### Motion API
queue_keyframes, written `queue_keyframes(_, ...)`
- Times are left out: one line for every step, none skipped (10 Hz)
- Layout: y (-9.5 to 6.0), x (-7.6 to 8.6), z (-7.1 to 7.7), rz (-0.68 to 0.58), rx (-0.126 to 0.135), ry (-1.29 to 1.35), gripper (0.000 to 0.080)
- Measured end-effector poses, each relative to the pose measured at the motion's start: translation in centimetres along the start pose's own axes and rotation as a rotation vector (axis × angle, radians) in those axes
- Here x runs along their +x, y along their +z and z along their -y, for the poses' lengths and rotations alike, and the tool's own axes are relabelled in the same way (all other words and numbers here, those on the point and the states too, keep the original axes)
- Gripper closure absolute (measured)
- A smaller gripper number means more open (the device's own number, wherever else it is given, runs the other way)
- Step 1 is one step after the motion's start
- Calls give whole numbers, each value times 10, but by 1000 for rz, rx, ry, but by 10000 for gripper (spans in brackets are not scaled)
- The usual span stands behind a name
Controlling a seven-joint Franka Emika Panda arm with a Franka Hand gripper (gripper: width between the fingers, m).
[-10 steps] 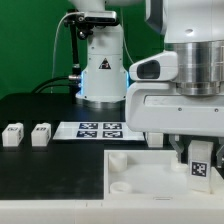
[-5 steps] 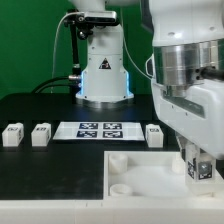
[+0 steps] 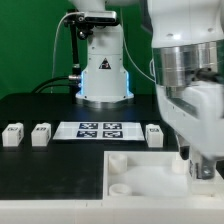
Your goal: Assemble one leg
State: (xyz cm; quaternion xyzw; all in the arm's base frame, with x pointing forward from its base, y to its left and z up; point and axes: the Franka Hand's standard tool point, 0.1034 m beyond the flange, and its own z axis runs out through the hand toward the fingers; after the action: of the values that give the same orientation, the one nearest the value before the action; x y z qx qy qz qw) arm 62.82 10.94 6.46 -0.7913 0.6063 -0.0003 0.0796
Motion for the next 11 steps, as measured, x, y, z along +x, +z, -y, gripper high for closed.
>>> queue_keyframes(1, -3, 0, -7, -5, -164, 178)
queue_keyframes(1, -6, 1, -13, -8, -365, 158)
queue_keyframes(1, -4, 1, -15, -10, -432, 158)
queue_keyframes(1, -3, 1, -17, -12, -527, 151)
queue_keyframes(1, -3, 1, -16, -12, -588, 150)
queue_keyframes(1, -2, 1, -17, -14, -703, 150)
queue_keyframes(-2, -1, 3, -21, -28, -914, 150)
queue_keyframes(-5, 3, 5, -19, -31, -1138, 150)
queue_keyframes(-2, 6, 2, -7, -37, -1226, 150)
queue_keyframes(0, 5, 2, -5, -38, -1197, 150)
queue_keyframes(0, 5, 2, -6, -38, -1197, 150)
